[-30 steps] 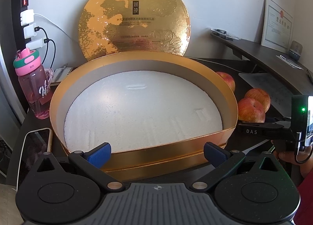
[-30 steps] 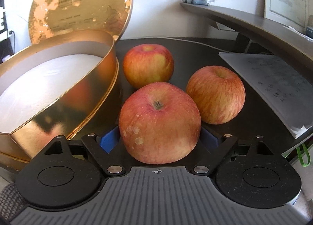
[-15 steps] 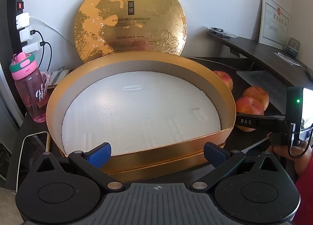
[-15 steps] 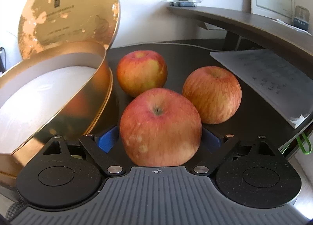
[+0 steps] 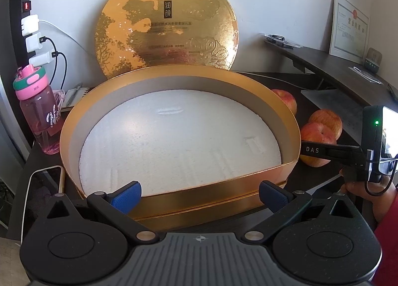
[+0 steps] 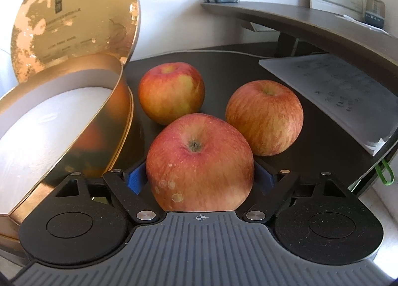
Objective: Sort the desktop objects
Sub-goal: 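Lift the red apple with the right tool and carry it over the box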
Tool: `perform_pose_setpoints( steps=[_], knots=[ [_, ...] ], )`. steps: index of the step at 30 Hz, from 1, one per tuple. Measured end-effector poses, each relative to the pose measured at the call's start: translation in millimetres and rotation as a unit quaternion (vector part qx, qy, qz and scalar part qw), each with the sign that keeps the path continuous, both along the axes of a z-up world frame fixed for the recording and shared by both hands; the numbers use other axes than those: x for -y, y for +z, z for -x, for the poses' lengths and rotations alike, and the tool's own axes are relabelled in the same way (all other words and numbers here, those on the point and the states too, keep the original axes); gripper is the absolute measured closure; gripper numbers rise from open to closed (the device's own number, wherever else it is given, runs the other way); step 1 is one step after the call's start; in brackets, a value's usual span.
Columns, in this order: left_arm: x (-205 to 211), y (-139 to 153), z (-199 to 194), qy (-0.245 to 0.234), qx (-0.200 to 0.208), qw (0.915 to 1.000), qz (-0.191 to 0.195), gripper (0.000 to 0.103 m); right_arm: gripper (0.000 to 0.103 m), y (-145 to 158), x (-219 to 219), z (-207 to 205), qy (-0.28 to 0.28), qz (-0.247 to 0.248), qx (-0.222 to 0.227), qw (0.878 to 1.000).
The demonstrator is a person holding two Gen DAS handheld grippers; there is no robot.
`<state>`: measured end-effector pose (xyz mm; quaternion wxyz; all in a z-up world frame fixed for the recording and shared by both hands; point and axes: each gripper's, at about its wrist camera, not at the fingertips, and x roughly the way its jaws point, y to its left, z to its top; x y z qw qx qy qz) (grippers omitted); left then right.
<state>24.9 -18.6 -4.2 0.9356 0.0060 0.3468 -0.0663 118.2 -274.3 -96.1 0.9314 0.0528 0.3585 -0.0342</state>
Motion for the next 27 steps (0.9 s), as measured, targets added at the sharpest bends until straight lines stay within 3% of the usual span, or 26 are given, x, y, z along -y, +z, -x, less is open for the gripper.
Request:
perform_pose_setpoints(
  steps=[14,21,27],
  knots=[
    [-15,5,9,0.001,0.013,0.9998,0.014,0.001,0.017,11,14,14,-0.036,-0.058,0.02,0.997],
    [-28,8,16,0.001,0.023,0.9992,0.031,0.001,0.017,51,9,29,-0.038,-0.043,0.055,0.997],
    [-44,8,22,0.006,0.028,0.9985,0.046,0.001,0.017,98,-26,30,0.017,-0.026,0.09,0.995]
  ],
)
